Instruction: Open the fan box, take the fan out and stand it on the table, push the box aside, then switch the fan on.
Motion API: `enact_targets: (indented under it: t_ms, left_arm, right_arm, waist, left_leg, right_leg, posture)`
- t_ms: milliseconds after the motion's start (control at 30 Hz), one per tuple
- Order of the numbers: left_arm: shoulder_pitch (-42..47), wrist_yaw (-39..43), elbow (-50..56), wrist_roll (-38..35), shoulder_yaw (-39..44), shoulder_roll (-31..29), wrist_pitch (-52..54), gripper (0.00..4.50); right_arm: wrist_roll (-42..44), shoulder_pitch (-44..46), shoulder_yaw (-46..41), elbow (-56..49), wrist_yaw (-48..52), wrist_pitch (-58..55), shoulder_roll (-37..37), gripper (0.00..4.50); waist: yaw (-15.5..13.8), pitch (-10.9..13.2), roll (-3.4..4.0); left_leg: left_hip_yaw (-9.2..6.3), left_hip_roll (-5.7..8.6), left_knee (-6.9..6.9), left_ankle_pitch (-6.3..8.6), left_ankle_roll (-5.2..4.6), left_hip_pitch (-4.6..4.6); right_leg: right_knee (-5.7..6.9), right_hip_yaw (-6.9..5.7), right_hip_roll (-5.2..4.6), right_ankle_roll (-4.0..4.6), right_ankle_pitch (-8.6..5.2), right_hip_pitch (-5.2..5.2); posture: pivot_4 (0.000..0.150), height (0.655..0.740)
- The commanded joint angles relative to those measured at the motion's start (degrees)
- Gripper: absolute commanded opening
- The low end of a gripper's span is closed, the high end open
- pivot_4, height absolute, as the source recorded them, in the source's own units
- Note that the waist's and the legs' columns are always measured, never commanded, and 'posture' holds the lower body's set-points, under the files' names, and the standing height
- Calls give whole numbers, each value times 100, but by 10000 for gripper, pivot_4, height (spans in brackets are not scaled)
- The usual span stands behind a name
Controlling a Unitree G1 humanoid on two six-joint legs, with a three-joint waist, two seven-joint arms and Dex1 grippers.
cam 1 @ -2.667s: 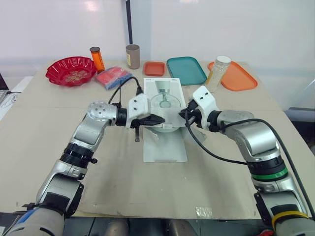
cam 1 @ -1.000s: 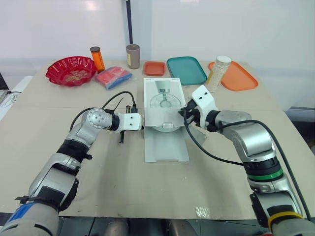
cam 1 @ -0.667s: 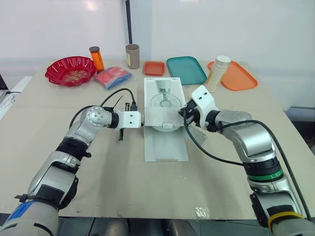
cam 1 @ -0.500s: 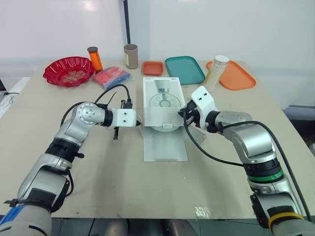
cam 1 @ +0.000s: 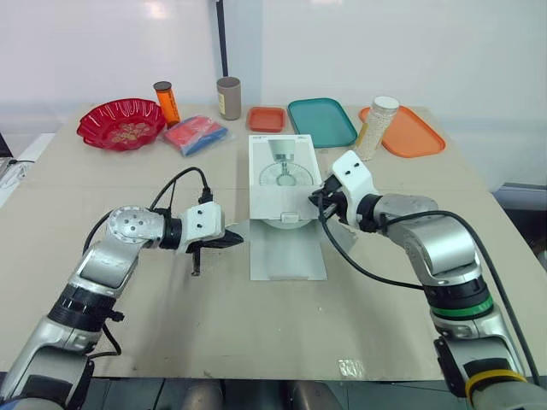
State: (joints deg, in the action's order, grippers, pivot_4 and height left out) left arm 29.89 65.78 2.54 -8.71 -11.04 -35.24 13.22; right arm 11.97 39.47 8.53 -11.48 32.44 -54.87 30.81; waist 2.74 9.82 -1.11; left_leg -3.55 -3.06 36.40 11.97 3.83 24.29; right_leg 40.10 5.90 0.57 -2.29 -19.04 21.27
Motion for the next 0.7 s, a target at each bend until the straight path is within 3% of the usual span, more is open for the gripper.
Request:
enact_targets:
  t_ms: [33, 233, 700]
  left_arm:
    - [-61, -447, 232, -287, 129, 352, 491, 0]
    - [-6, -1082, -318, 186, -44, 660, 365, 0]
    - [586, -1669, -1478, 519, 56, 920, -316, 0]
  right_arm:
    - [27, 43, -11, -28, 68, -32, 37, 4228]
    - [10, 92, -15, 24, 84, -12, 57, 4228]
    - [93, 108, -74, -91, 106, -9, -59, 4228]
  waist:
    - [-1, 0, -1]
    - [4, -1, 1]
    - [-6, 0, 0]
  left_leg:
    - [0, 1, 0, 0, 0, 0]
    - [1, 0, -1, 1, -1, -4]
    - [1, 2, 0, 0, 0, -2]
  right_leg:
    - [0, 0, 0, 0, 0, 0]
    - [0, 3, 2, 0, 0, 1]
    - [0, 2, 0, 1, 0, 0]
  posture:
    - [1500, 7400]
    - [1500, 7400]
    - [1500, 7400]
